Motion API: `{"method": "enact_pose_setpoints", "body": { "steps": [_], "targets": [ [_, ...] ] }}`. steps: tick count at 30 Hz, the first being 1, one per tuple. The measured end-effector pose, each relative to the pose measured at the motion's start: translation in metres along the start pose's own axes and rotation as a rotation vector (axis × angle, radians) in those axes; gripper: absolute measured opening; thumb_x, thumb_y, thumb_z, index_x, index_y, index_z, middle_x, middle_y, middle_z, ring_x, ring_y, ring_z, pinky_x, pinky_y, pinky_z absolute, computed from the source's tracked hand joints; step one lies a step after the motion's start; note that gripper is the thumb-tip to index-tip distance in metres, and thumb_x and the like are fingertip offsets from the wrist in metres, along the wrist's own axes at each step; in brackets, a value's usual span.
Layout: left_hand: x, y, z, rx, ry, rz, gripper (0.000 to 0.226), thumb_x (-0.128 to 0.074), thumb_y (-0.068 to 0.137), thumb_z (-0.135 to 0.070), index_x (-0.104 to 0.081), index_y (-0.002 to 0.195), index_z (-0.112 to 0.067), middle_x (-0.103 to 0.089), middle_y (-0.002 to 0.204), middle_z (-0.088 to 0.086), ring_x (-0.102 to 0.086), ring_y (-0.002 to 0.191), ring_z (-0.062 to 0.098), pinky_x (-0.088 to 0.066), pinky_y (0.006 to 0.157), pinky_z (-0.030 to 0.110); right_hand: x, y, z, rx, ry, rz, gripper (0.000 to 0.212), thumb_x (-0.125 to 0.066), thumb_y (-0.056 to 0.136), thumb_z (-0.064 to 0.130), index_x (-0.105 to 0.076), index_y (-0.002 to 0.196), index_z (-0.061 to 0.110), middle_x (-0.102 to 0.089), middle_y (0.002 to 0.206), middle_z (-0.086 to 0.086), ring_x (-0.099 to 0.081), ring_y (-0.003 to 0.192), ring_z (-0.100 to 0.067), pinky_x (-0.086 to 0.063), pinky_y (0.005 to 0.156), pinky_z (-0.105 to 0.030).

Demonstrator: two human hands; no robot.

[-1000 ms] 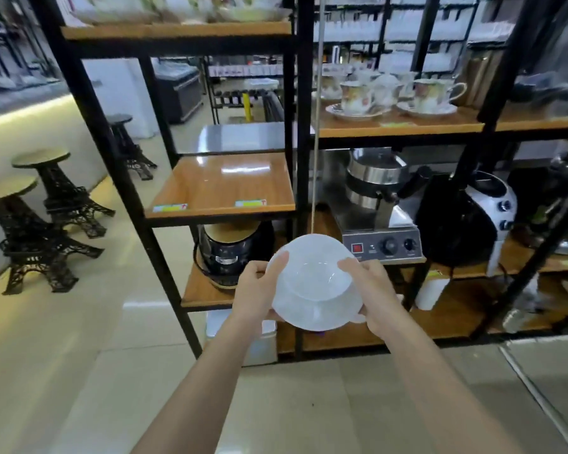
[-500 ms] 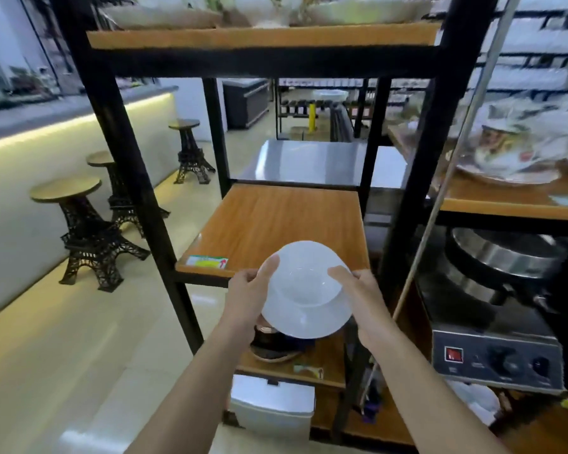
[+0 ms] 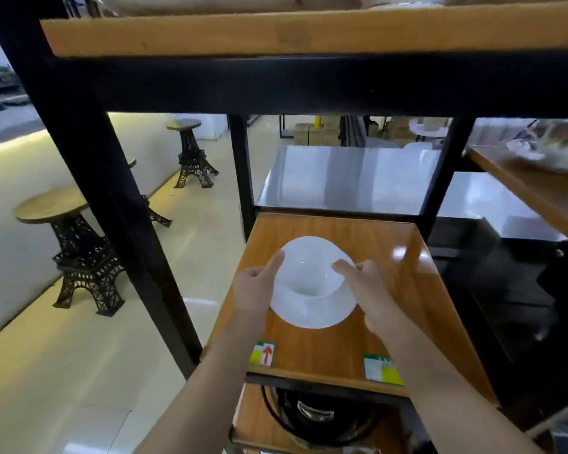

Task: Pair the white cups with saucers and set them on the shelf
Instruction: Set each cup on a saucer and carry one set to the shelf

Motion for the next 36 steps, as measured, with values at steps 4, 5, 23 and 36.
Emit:
{"method": "enact_pose_setpoints", "body": {
  "steps": [4, 5, 23, 36],
  "targets": [
    [0.002, 0.043, 0.000, 0.028, -0.012, -0.019, 0.044, -0.070, 0.073, -0.049, -0.050, 0.062, -0.011, -0.048, 0.061, 0.008, -0.047, 0.053, 0.018, -0.039, 0.047, 0.029, -0.025, 0.032, 0.007, -0.010, -0.035, -0.002, 0.037, -0.059, 0.078, 0.038, -0.049, 0.102, 0.011, -0.054, 0.089, -0.004, -0.053, 0.078, -0.015, -0.037, 0.056, -0.027],
    [0.002, 0.052, 0.001, 0.036, -0.008, -0.031, 0.046, -0.070, 0.073, -0.048, -0.046, 0.058, -0.012, -0.045, 0.060, 0.009, -0.045, 0.053, 0.018, -0.037, 0.048, 0.030, -0.031, 0.039, 0.008, -0.015, -0.040, -0.001, 0.040, -0.059, 0.078, 0.039, -0.049, 0.104, 0.010, -0.054, 0.091, -0.005, -0.053, 0.079, -0.016, -0.038, 0.056, -0.027],
    [0.005, 0.122, 0.020, 0.147, 0.069, -0.166, 0.054, -0.071, 0.071, -0.051, -0.037, 0.053, -0.013, -0.037, 0.058, 0.003, -0.039, 0.056, 0.019, -0.033, 0.056, 0.033, -0.082, 0.100, -0.001, -0.160, -0.117, 0.034, 0.046, -0.054, 0.081, 0.041, -0.048, 0.110, 0.007, -0.053, 0.096, -0.007, -0.052, 0.083, -0.019, -0.039, 0.058, -0.028],
    [0.004, 0.131, 0.021, 0.131, 0.167, -0.118, 0.052, -0.065, 0.072, -0.058, -0.048, 0.067, -0.009, -0.047, 0.069, 0.007, -0.045, 0.063, 0.020, -0.039, 0.061, 0.035, -0.080, 0.104, -0.001, -0.179, -0.173, 0.086, 0.040, -0.054, 0.081, 0.042, -0.047, 0.105, 0.012, -0.053, 0.098, -0.007, -0.052, 0.088, -0.019, -0.042, 0.065, -0.028]
  ]
}}
Point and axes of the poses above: each hand's wrist, its own y-axis towards the middle knuckle, its own x-axis out of the back of the hand, z = x × y, the point moved 2 cm from there along y, towards the middle knuckle
